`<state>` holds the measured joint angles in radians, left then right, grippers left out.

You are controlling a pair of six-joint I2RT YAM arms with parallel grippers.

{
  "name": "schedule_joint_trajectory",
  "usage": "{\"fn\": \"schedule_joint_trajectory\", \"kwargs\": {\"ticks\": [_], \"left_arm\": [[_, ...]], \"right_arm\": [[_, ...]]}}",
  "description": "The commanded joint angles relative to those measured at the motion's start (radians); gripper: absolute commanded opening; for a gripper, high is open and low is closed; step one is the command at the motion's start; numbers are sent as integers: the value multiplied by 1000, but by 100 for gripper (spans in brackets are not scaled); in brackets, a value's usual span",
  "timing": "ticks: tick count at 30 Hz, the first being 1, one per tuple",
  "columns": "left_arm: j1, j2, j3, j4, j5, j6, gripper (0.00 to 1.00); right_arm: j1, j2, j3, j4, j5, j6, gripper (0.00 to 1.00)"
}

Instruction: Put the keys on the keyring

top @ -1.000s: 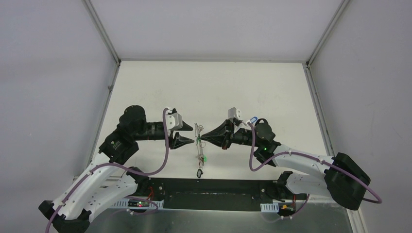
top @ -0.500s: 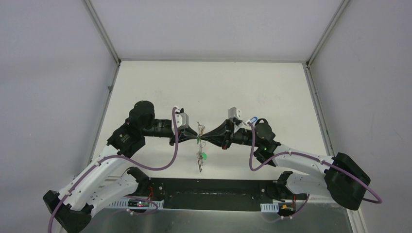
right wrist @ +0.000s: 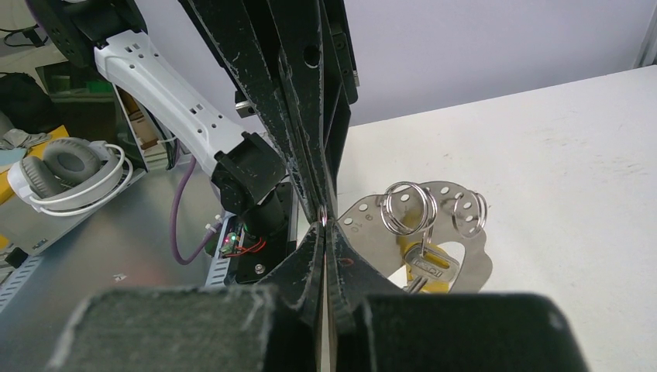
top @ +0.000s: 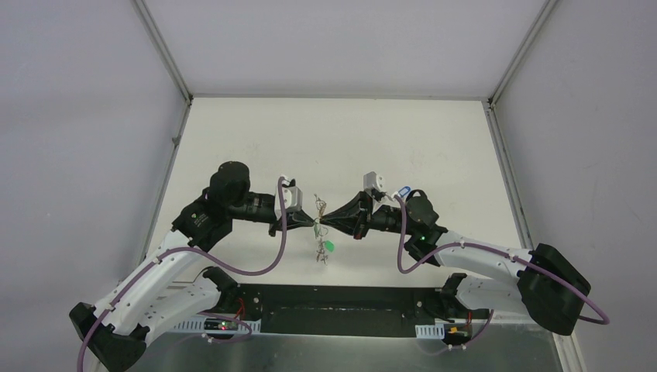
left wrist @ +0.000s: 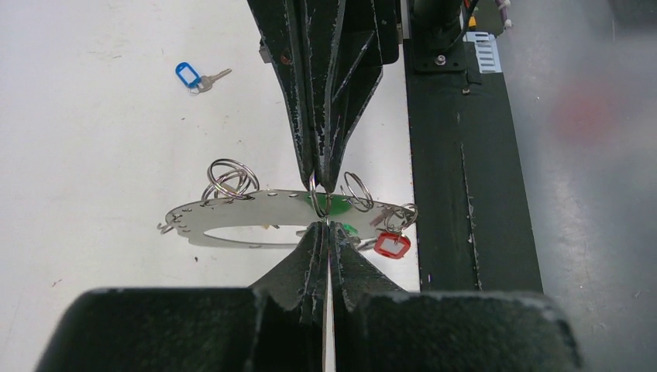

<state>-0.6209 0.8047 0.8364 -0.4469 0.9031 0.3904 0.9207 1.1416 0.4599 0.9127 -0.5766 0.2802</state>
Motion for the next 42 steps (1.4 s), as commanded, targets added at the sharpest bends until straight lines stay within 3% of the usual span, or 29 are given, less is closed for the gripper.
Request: {"fn": "schedule_joint_trajectory", "kwargs": {"ticks": [1,11,17,21,34,42], "left_arm": [[-15,-6,-7,-33,41,13,0],[-113,11,-34,85,-78,-102,2],[-114,-76,-79,121,-184,-169,32],[-114,-129,-105,151,-222,-212,43],[-114,-69,-96,215,-234,-266,40],[-113,-56,-95,240,-219,-272,23]], "right_arm": [[1,-28,6,84,16,13,0],[2,-24,3,101,17,22,0],[2,-33,-2,100,21,22,0],[2,-34,-4,101,23,22,0],[2,-36,-3,98,26,22,0],[1,-37,-4,91,29,20,0]]}}
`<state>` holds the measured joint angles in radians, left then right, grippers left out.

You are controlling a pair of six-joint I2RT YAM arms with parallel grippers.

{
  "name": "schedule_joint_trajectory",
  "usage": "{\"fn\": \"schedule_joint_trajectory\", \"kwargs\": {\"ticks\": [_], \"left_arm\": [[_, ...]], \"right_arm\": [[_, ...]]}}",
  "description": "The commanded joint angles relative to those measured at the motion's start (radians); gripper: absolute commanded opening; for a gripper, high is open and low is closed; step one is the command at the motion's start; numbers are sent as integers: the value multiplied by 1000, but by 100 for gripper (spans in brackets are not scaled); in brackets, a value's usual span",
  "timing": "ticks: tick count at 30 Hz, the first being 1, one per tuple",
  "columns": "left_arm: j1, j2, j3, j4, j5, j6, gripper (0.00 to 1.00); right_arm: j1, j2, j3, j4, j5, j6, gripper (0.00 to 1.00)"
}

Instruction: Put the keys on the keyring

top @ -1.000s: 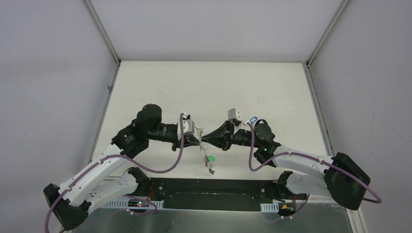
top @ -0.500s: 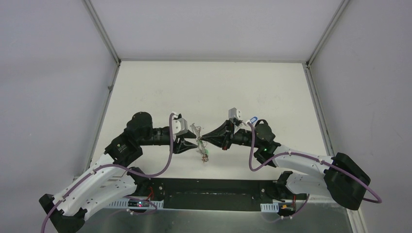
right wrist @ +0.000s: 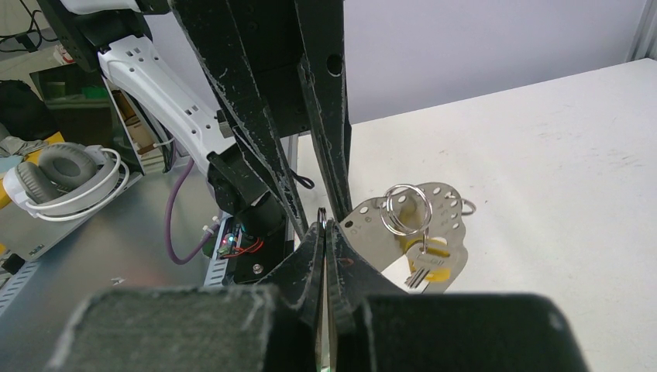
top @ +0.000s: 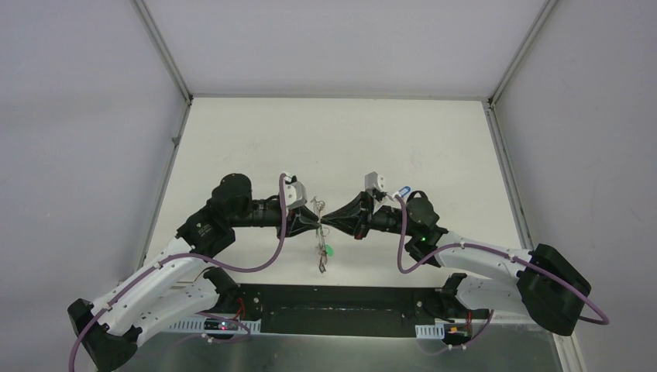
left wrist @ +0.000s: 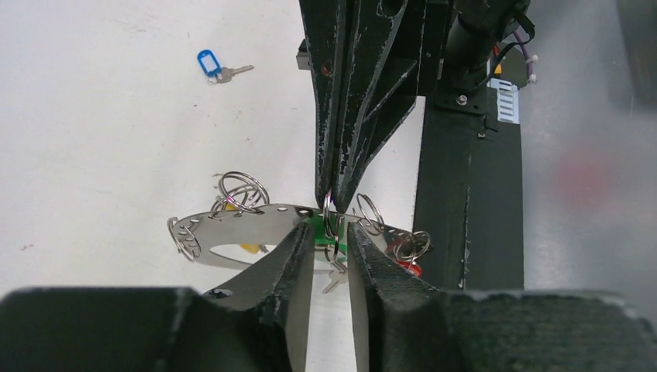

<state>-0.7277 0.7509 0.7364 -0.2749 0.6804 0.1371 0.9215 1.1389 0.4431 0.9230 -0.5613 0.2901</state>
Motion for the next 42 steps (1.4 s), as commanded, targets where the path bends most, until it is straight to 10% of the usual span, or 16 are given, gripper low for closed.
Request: {"fn": "schedule_joint_trajectory", "kwargs": {"ticks": [1,12,14,18,34,36,42], "left_arm": [[-7,-4,4,71,6,-21,21],[-7,7,15,61,25,-16,0],[-7,8,38,16,11,5,0],[-7,43,160,-160,-42,55,0],[-78,438,768,-873,-247,139,0],[-105,497,868,-969,-315,135,0],[-160,679,1086,-1239,-478,100,0]], "right_arm": [[1,-34,13,80,15,10,0],[1,-36,11,79,15,8,0],[1,-52,6,67,22,-2,12],[1,-110,-1,-20,45,-42,49],[1,-126,50,-153,48,-45,51],[1,-105,61,-144,11,-79,68],[0,-50,85,-101,-5,-54,67]]}}
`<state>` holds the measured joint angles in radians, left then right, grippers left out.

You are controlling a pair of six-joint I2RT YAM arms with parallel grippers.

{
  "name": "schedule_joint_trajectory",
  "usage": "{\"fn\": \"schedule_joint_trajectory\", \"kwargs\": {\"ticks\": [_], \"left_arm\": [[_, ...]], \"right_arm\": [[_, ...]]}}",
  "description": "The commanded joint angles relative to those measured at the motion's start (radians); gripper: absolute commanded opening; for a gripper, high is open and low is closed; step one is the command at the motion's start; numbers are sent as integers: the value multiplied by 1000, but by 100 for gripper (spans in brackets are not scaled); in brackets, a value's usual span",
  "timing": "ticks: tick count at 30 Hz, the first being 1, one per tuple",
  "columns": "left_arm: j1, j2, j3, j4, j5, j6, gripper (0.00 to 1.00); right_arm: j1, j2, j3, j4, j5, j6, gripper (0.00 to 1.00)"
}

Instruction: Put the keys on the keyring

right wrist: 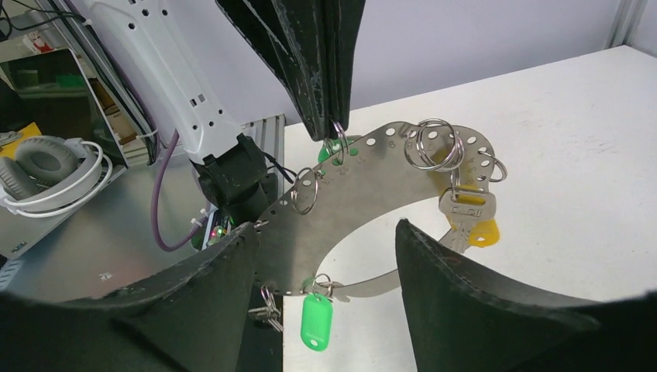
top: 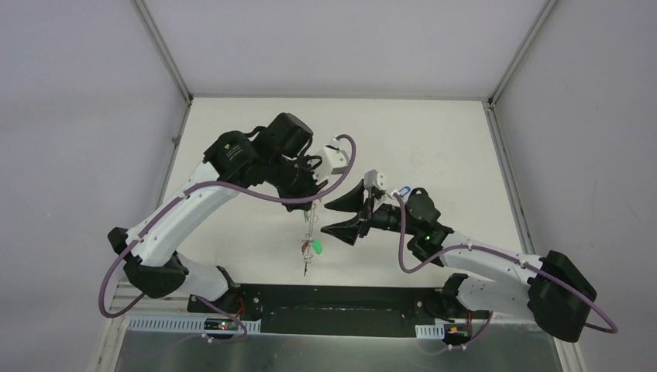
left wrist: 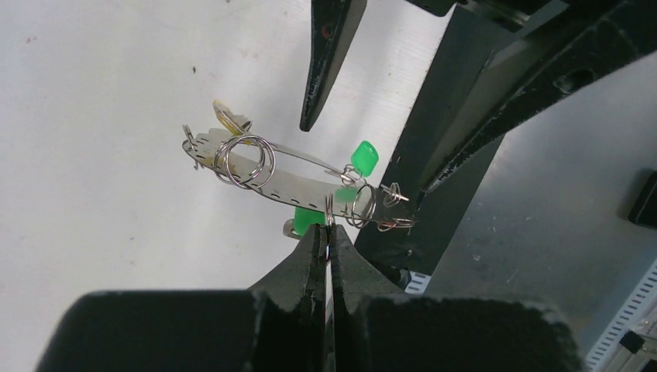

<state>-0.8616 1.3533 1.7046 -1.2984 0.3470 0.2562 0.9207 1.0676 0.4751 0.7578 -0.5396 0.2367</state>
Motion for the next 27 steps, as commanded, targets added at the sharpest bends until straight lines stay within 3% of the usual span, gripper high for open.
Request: {"fn": "schedule_joint_trajectory", "kwargs": {"ticks": [1,7,14,27], "left_arm": [[-31,97,132,-240,-158,-21,0],[-48,113,131,-210,-153,-25,0],[-48,58,61,-93,-70,-25,0],[-47,-21,-27,3,-6,-23,0]], "right_arm": [[3,31,54,75,-29,3,67],[3,90,48,177,-41,47,56],[5,173,58,322,-82,109,31],[16,226,108,356,-112,112,21]]}}
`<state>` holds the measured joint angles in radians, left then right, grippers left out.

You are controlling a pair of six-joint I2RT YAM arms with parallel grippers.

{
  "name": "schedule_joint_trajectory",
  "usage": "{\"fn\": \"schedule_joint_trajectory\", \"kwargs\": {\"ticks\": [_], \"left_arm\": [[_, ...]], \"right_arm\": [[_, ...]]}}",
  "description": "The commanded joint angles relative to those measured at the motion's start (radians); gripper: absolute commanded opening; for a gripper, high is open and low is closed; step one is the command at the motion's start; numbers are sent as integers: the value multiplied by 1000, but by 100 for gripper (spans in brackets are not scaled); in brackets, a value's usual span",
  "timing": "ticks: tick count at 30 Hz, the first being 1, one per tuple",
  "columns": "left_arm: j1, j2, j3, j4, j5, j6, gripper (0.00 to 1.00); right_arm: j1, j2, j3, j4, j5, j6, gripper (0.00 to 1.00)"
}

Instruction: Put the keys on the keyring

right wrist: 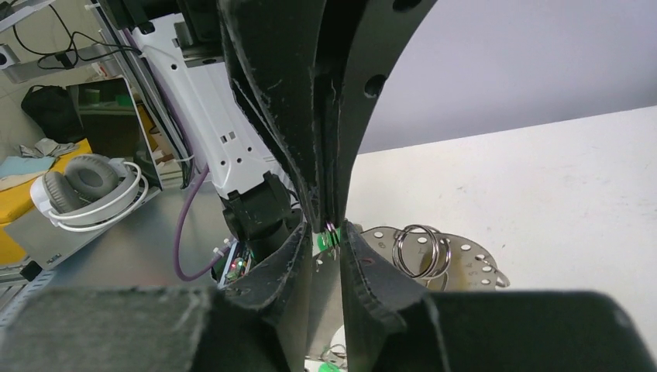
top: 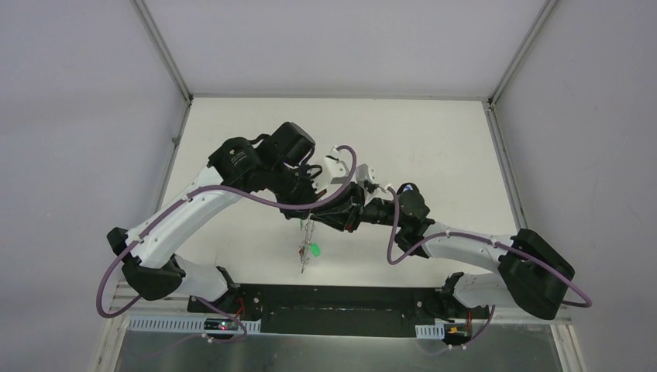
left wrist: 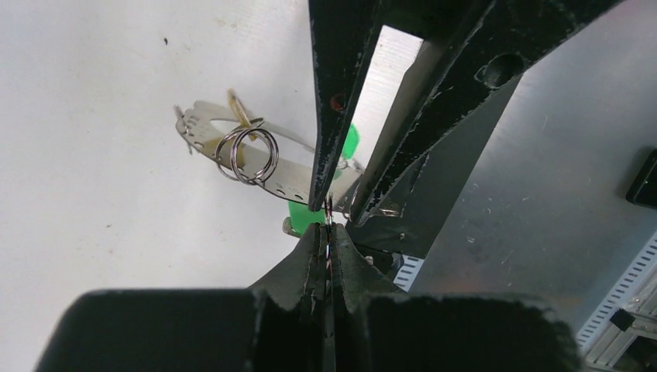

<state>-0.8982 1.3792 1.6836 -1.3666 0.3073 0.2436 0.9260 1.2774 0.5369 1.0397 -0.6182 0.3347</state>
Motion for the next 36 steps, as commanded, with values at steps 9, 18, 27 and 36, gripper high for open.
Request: {"fn": "schedule_joint_trajectory", "kwargs": {"ticks": [9,18,27,36], "left_arm": [[-12,-62,-21,93,54,-5,0],[-12,-85,-41,113,54,-6,0],[-12,-199,-126,245,-5,-83,39],[-11,-462,-374,492,-50,-117,49]], "right_arm": [[16,41,42,71,-42,1,18],[17,42,47,81,-68,-2,0],[16,0,18,80,-36,1,0],[16,-23,8,72,-30,5,0]]}}
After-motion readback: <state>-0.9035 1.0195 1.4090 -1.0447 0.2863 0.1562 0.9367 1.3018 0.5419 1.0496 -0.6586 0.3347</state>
